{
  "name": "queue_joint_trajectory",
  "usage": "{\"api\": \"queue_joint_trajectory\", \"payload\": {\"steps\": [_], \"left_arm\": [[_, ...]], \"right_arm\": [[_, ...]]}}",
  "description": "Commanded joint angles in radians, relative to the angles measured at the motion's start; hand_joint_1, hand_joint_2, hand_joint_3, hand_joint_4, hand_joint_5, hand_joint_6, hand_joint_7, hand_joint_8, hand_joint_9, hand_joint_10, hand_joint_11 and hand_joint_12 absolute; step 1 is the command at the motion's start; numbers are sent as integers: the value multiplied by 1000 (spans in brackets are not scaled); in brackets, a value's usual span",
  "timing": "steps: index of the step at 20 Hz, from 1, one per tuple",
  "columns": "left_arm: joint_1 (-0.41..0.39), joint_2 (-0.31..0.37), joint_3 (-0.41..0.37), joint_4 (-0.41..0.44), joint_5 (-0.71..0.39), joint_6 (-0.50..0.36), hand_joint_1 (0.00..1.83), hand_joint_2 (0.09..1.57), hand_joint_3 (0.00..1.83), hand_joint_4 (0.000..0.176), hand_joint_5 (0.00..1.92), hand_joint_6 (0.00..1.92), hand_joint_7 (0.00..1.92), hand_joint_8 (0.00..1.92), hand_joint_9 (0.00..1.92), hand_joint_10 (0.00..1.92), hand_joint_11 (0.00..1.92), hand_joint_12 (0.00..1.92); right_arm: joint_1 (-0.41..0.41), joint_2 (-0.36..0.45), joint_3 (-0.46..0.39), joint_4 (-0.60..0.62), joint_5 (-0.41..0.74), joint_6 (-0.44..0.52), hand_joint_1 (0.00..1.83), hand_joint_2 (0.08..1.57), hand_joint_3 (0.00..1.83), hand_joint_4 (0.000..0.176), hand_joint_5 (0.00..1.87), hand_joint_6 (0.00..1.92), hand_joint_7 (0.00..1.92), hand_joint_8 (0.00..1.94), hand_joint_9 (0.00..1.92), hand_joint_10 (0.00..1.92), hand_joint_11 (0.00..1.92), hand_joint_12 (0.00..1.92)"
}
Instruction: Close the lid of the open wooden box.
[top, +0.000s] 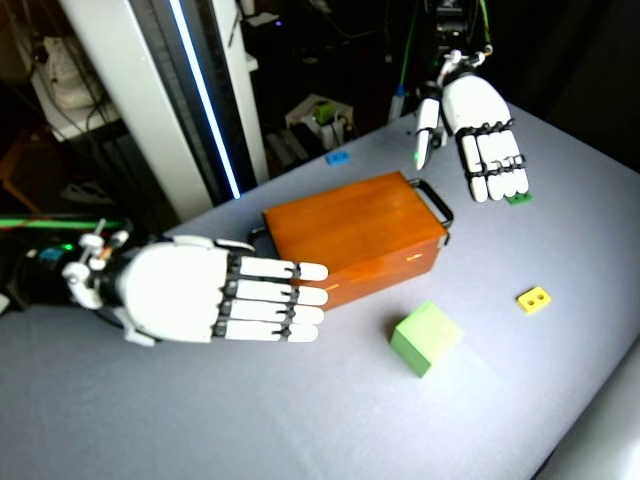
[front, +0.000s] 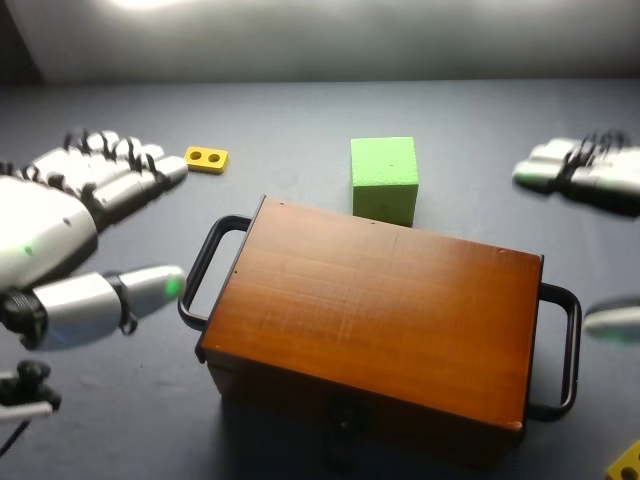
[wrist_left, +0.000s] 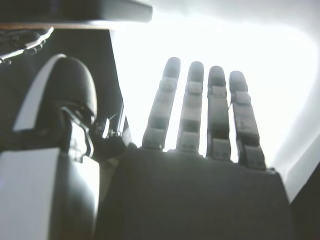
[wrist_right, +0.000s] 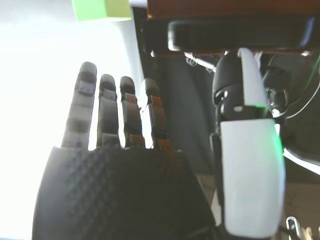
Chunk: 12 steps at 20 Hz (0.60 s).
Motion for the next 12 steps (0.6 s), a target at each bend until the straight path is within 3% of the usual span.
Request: {"api": "queue_joint_trajectory", "payload": {"steps": [1,2,3,4,5,7,8,9,10,11,12], "left_arm": [[-17,11,0,5,-199,-16,0,1384,11,0,101,9,39,3,0,0,30,13],[-22,15,-1,10,-246,-29,0,1384,9,0,88,3,31,0,0,0,11,6],[-27,19,2,21,-311,-60,0,1347,0,0,57,0,31,1,10,3,20,10],[-29,20,4,28,-341,-80,0,1347,0,0,57,0,31,1,10,3,20,10],[-30,20,8,34,-369,-100,0,1361,0,0,71,9,40,5,30,10,33,16],[-31,20,13,47,-443,-145,0,1425,23,0,55,6,33,6,24,5,0,0],[-32,20,15,49,-460,-157,0,1435,24,0,59,7,39,7,35,9,40,18],[-32,18,22,49,-487,-181,0,1417,13,0,53,4,21,1,13,1,18,10],[-32,15,28,48,-505,-200,55,1438,13,19,25,1,0,0,0,0,0,0],[-32,12,33,48,-522,-222,55,1438,13,19,25,1,0,0,0,0,0,0],[-30,8,38,53,-541,-248,244,1454,0,0,34,3,0,0,0,0,31,17]], "right_arm": [[5,10,-5,52,194,0,611,1132,18,0,171,5,84,7,67,5,101,22],[5,19,-10,76,241,-16,575,1146,18,10,155,1,69,1,43,0,70,9],[5,26,-17,110,298,-45,481,1188,24,67,138,6,58,8,14,0,30,0],[5,27,-19,127,327,-55,481,1188,24,67,138,6,58,8,14,0,30,0],[5,28,-19,143,352,-62,459,1211,25,47,114,2,62,6,17,1,27,1],[5,27,-24,184,436,-80,412,1244,22,68,100,0,41,0,1,0,22,3],[5,27,-26,194,460,-84,469,1251,16,42,111,3,51,4,24,8,54,16],[5,28,-29,205,492,-88,507,1248,9,40,118,5,61,6,41,11,76,24],[5,28,-31,211,512,-88,562,1210,0,28,163,6,170,13,170,18,207,66],[5,28,-32,215,532,-89,562,1210,0,28,163,6,170,13,170,18,207,66],[6,28,-34,216,553,-89,526,1237,2,20,108,0,217,7,216,10,240,79]]}}
